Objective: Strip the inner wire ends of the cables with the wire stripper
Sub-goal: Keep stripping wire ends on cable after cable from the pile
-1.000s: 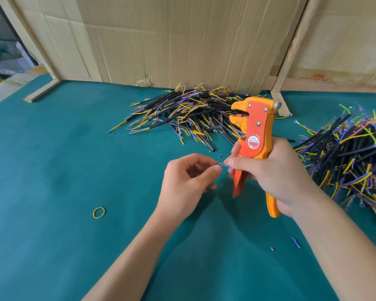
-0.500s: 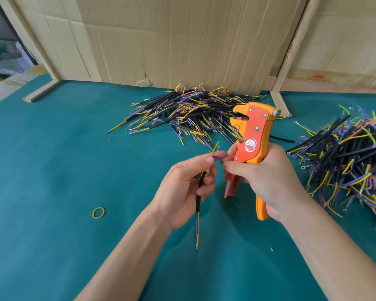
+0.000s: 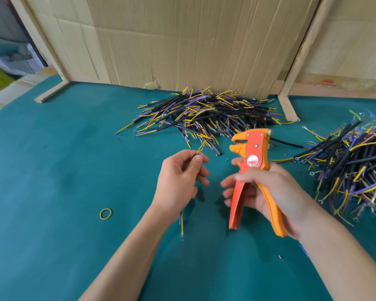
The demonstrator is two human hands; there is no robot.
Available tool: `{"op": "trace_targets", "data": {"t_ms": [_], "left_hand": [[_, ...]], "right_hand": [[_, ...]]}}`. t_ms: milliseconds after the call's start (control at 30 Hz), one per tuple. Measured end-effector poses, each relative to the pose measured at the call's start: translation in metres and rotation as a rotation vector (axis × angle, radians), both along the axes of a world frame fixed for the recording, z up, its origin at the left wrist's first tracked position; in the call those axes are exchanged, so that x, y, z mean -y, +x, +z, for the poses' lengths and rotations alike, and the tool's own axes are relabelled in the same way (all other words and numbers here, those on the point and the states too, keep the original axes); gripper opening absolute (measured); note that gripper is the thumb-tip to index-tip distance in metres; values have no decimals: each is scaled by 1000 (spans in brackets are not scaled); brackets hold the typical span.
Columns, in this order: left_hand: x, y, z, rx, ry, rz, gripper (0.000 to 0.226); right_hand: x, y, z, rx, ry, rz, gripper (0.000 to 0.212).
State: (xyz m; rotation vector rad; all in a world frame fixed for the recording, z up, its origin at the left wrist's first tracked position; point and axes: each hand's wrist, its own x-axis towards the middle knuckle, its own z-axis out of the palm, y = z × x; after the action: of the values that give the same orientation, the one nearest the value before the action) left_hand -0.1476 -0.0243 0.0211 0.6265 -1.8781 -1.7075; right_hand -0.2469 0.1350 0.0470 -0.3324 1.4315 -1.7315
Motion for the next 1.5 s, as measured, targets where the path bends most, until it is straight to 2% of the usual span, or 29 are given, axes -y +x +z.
{"op": "trace_targets", "data": {"t_ms": [67,167,233,333,467,667,800,1000,1167,1333,1500], "left_hand": [[6,-1,-6,74,-160,79,20],[8,-1,-9,96,-316,152,18],[8,1,-8,76,-375,146,28],[9,1,-7,70,-426,123,26],[8,2,-6,73,-481,132,26],[3,1,-3,86,-475,190,12],[0,1,-2,124,-496,144,11],[-5,2,-1,158,-578,54,10],[-6,2,0,176,-683,3,10],[-7,3,1,173,-701,-6,10],[-7,3,2,165,-694,-6,10]], "right_hand": [[-2,4,-6,70,-43,97,64],[0,4,-9,108,-90,193,65],[1,5,-11,130,-108,218,67],[-1,7,-14,133,-125,228,67],[-3,5,-13,140,-145,212,60],[-1,8,-13,119,-115,203,62],[-4,5,-10,100,-90,187,57],[-13,-1,-6,36,-54,257,59],[-17,-5,-2,-14,-70,367,49],[-17,-6,-3,-65,-51,400,54],[-16,-6,-4,-67,-54,393,37]]}}
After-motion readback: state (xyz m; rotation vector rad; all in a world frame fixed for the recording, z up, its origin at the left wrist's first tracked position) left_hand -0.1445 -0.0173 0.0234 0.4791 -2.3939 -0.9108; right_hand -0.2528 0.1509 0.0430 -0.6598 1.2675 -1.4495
